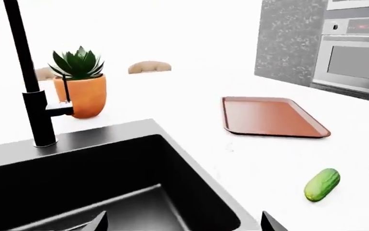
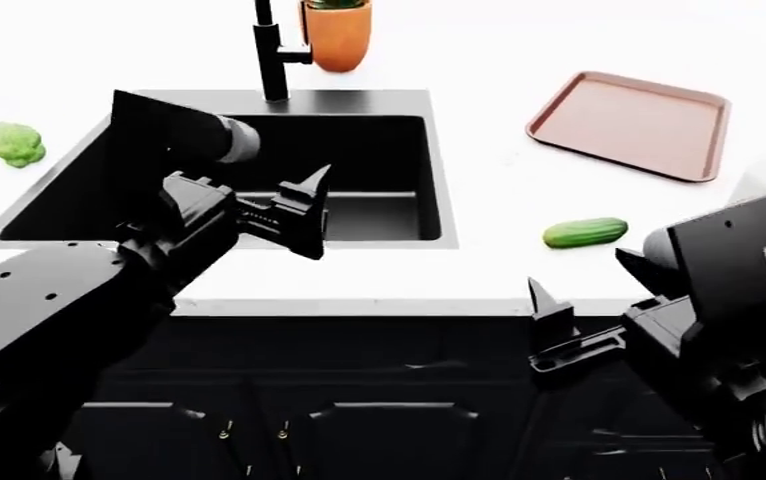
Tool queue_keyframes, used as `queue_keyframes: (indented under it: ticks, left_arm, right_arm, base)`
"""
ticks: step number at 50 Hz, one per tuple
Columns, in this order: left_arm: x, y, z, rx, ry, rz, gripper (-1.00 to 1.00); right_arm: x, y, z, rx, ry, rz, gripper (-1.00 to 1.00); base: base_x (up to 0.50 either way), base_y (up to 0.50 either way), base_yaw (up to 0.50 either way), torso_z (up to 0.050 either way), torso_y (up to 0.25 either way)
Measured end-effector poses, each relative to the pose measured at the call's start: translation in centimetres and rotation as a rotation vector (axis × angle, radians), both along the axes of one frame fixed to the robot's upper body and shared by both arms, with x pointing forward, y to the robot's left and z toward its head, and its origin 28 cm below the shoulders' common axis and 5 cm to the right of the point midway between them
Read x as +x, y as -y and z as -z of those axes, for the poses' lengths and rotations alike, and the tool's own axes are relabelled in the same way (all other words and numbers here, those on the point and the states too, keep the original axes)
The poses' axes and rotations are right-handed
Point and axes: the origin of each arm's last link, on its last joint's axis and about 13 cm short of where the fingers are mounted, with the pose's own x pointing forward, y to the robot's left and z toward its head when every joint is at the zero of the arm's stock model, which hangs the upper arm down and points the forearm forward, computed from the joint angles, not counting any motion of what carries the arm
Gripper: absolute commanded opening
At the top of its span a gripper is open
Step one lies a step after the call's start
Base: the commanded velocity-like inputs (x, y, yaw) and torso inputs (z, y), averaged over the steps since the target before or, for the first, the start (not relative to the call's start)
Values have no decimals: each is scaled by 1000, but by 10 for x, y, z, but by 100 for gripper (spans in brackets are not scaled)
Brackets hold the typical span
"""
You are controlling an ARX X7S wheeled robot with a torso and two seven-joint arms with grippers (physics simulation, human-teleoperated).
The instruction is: Pick up the fruits and vegetables and place them in the sink. Turn on the sink faucet to wash them. Then turn the sink off and put them in the tray.
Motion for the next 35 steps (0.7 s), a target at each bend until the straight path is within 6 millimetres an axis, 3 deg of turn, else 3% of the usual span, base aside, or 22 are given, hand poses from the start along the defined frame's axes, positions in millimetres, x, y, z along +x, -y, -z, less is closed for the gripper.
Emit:
queue_keyframes:
  ticks: [10, 19, 23, 35]
  left_arm:
    - [7, -2, -14, 36, 29, 6, 100]
    - [9, -5, -17, 55, 34, 6, 100]
    - [10, -6, -17, 64, 34, 2, 100]
    - [7, -6, -13, 64, 39, 16, 100]
  right_arm:
    - [-6, 4, -11, 26, -108, 19, 100]
    - [-7, 2, 0, 93, -124, 91, 100]
    - [-6, -1, 7, 91, -86, 147, 100]
    - [14, -48, 23, 301, 30, 373, 100]
  base:
    - [500, -29, 0, 0, 0]
    - [500, 352, 0, 0, 0]
    - [0, 0, 0, 0, 4]
    - [0, 0, 0, 0, 0]
